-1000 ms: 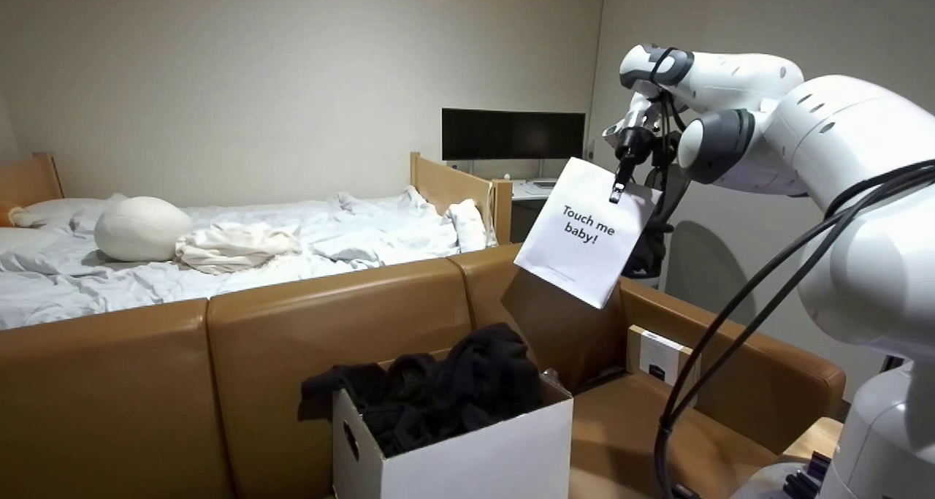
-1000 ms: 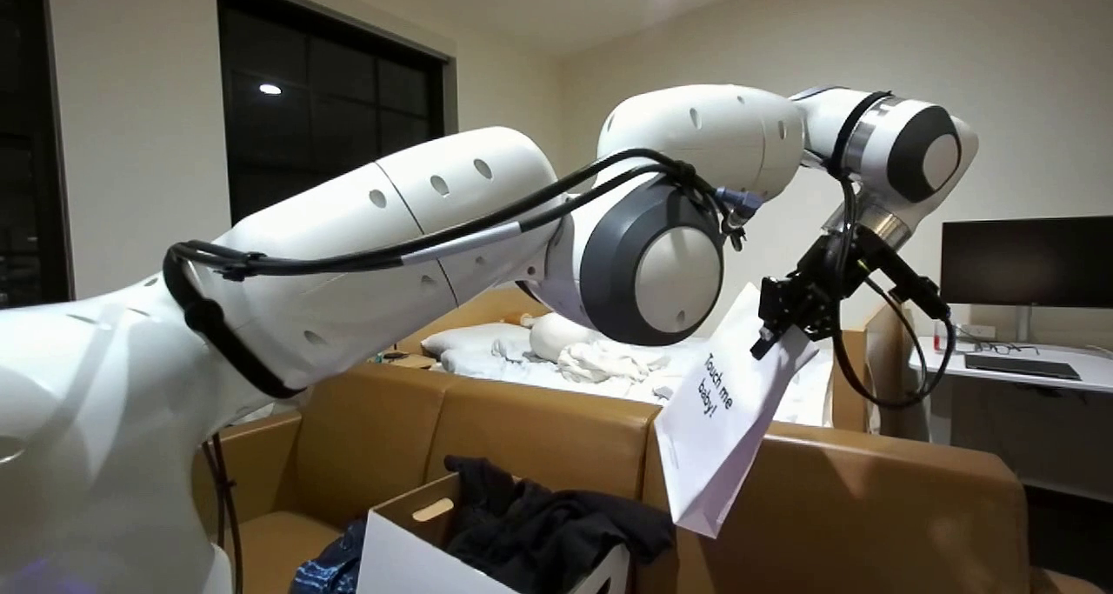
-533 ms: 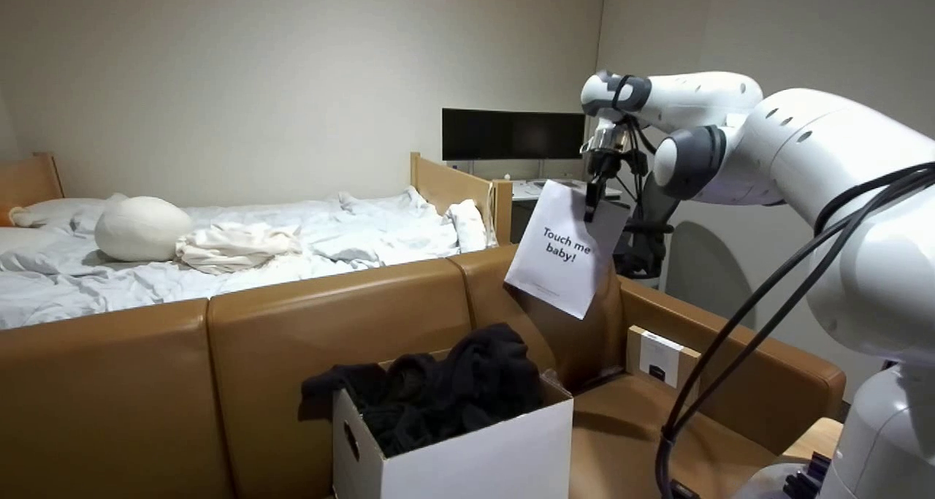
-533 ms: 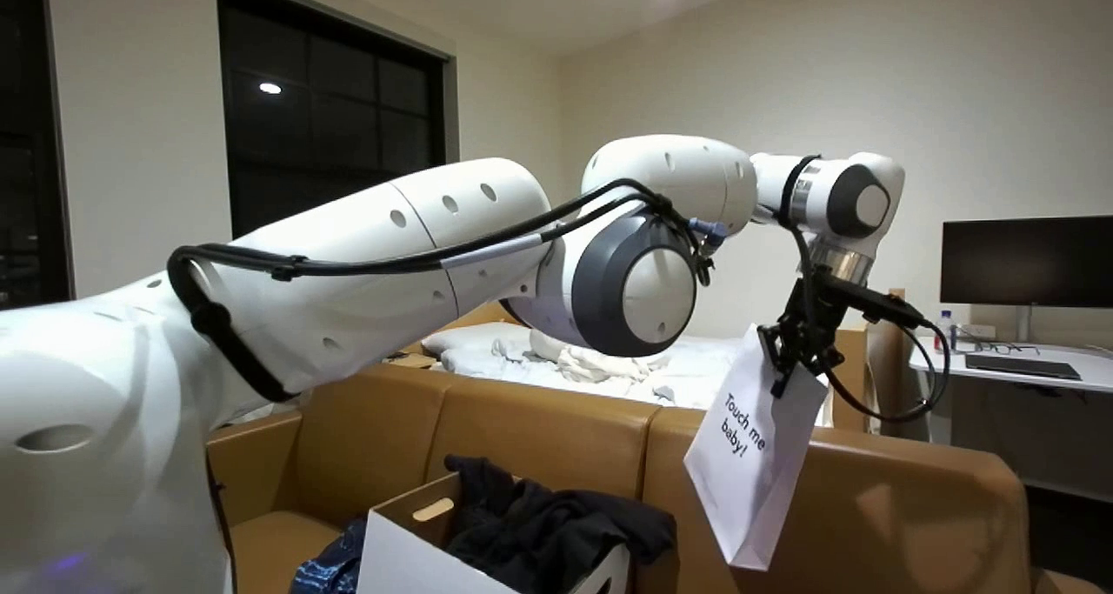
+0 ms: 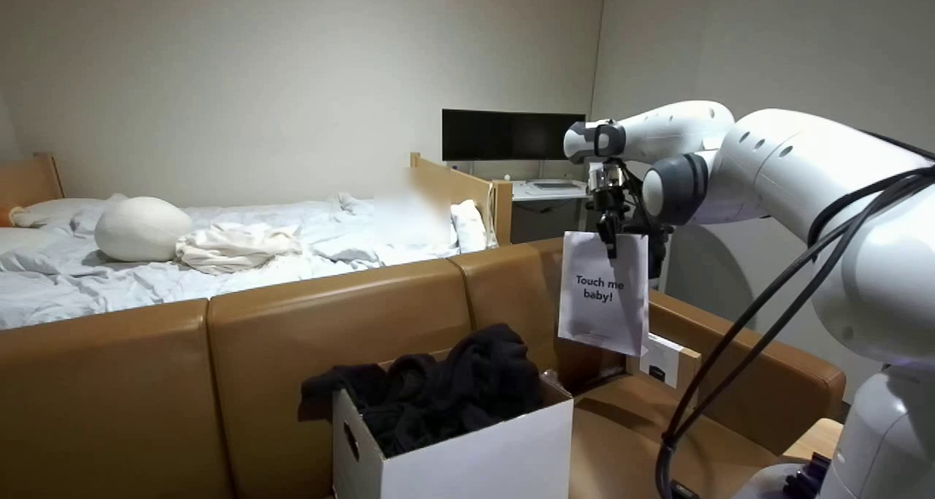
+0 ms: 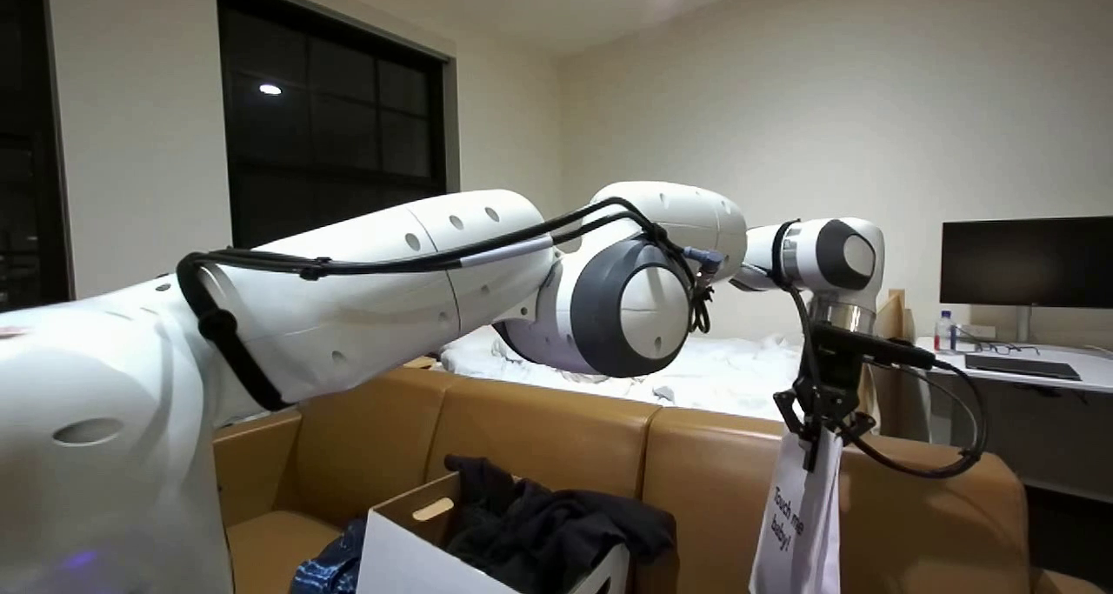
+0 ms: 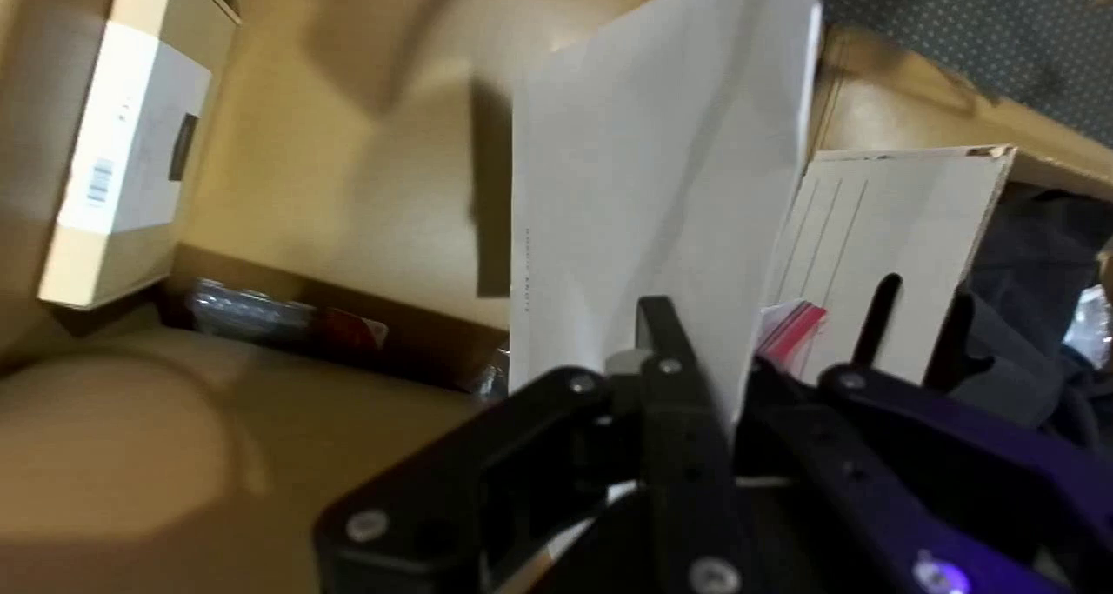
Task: Put the white bag on the chair
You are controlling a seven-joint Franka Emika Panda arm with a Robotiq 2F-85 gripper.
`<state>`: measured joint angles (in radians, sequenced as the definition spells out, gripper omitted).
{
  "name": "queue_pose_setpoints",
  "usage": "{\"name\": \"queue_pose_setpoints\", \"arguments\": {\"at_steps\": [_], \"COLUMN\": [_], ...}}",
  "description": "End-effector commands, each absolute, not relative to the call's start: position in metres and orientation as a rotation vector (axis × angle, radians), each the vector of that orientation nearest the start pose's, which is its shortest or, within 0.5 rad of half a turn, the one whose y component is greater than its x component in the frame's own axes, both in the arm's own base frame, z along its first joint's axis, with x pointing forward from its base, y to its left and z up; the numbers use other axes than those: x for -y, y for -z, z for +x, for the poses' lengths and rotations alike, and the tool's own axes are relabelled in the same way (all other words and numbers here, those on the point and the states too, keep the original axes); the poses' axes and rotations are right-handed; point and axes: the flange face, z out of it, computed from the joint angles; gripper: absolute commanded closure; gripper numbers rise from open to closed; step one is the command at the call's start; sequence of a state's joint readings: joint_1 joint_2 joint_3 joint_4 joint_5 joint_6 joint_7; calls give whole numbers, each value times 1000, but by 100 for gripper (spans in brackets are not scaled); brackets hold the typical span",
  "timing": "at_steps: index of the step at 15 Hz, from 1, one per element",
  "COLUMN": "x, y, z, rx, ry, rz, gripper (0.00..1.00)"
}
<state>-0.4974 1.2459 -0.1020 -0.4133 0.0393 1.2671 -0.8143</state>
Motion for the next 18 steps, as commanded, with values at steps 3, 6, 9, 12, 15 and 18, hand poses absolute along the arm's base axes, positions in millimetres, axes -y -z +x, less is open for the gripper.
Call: {"name": "queue_pose_setpoints", "arguments": {"at_steps": [3, 6, 9, 12, 15, 18], "x": [374, 370, 382, 402, 431, 454], "y": [-274, -270, -260, -245, -231, -223], "z": [664, 666, 654, 639, 631, 629], "rx": [178, 117, 71, -37, -236, -407], "ry": [-622, -670, -666, -652, -523, -419], "rz": [-3051, -3088, -3019, -2991, -3004, -3029], "gripper": [98, 98, 98, 98, 98, 98]}}
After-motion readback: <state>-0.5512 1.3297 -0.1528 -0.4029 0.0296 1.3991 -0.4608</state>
